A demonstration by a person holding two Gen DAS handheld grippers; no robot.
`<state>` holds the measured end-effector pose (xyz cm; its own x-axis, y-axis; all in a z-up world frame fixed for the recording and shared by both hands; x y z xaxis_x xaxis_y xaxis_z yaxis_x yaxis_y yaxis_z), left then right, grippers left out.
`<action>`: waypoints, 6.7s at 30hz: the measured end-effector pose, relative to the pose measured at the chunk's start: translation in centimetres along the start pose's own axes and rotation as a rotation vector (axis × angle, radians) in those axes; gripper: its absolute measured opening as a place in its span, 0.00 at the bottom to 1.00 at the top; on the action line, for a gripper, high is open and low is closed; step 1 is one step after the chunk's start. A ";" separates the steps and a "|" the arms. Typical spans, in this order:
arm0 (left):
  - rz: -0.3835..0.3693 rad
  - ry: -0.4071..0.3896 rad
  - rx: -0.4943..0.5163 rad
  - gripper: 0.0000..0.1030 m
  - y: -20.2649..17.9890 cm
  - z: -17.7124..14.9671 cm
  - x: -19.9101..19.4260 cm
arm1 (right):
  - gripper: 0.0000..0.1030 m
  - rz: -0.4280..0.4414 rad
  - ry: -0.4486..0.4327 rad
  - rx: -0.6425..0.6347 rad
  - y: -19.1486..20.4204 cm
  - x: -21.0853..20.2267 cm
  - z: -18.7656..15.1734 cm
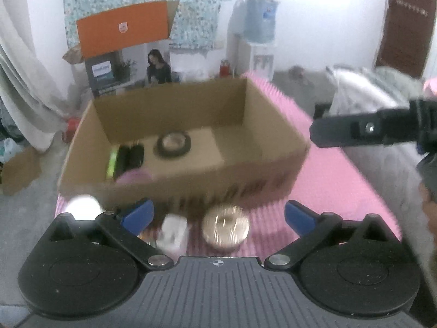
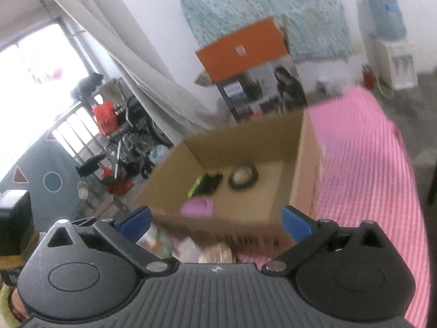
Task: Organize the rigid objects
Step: 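Move the right gripper to the gold-lidded jar beside the box, then close the right gripper around the gold-lidded jar, then lift the gold-lidded jar with the right gripper and lower it into the box, then open the right gripper to release the jar and withdraw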
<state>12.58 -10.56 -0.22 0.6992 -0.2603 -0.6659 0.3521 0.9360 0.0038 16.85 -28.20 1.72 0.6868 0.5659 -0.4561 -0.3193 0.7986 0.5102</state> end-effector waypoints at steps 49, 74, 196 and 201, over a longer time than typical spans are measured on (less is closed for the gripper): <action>-0.268 0.100 0.094 0.71 -3.5 -7.5 4.0 | 0.61 -0.027 0.303 0.205 -2.4 7.0 -9.3; -0.109 0.091 0.268 0.60 -7.0 -7.7 6.0 | 0.48 -0.026 0.259 0.305 -4.7 4.8 -10.6; -0.120 0.136 -0.340 0.71 1.4 11.8 14.2 | 0.58 -0.144 0.340 -0.259 -0.9 17.2 12.4; -0.128 0.052 -0.251 0.85 -0.2 11.7 9.5 | 0.65 -0.125 0.170 -0.251 0.7 11.9 13.7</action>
<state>26.42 -15.95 2.21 0.6239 -0.3736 -0.6864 0.2656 0.9274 -0.2633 33.74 -23.73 6.63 0.6188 0.4693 -0.6300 -0.4045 0.8778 0.2566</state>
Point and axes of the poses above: each gripper's, at about its wrist camera, not at the fingertips, and x roughly the way its jaws point, y to its left, z to its top, the point moved 8 cm from there along x, roughly the way its jaws point, and after that the axes turned 3 degrees about -y, right-handed, at the moved point
